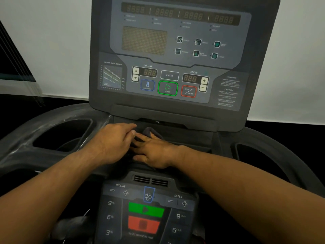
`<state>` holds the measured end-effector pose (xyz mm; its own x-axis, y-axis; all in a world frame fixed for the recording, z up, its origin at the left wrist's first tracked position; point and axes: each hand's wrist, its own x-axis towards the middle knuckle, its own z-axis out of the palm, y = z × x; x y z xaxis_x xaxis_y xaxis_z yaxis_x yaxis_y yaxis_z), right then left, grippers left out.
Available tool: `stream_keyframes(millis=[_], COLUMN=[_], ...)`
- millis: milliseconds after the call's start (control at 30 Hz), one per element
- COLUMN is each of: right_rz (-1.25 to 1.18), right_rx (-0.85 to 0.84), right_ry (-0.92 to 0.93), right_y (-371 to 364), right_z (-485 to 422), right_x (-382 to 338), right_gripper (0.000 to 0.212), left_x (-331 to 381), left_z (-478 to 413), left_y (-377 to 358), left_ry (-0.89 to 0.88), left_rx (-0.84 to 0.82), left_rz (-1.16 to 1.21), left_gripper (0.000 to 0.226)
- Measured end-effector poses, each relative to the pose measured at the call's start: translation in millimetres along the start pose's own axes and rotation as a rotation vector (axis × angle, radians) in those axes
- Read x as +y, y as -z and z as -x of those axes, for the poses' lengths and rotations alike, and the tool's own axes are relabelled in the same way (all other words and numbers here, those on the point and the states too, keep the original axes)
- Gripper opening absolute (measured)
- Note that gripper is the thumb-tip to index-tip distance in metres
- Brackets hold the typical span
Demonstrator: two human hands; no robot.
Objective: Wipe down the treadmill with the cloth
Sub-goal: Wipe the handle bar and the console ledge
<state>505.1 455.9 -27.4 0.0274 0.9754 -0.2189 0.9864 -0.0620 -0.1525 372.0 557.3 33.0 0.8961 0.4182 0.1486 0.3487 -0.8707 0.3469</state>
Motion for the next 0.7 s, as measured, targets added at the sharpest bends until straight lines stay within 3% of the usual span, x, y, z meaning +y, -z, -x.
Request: stream_keyframes(millis=[133, 367, 700], right_rz=[-0.166, -0.254, -0.276], right_rx=[-0.013, -0.082, -0.136], right_ry=[-0.051, -0.147, -0.104], right_y=[-4.3, 0.6, 2.5], right_z=[49.9, 163.7, 70.1], right_x=[7.0, 46.6, 16.8], right_gripper=[0.048, 0.043, 0.041], left_x=[-0.1, -12.5, -56.1], left_z=[3.6, 4.8, 4.5], left_y=[-1.9, 2.6, 20.7], left_ry=[0.021, 0.070, 0.176], left_rx=[-0.031, -0.097, -0.042], left_rz=[0.005, 0.003, 0.090], left_gripper=[0.040, 0.040, 0.038])
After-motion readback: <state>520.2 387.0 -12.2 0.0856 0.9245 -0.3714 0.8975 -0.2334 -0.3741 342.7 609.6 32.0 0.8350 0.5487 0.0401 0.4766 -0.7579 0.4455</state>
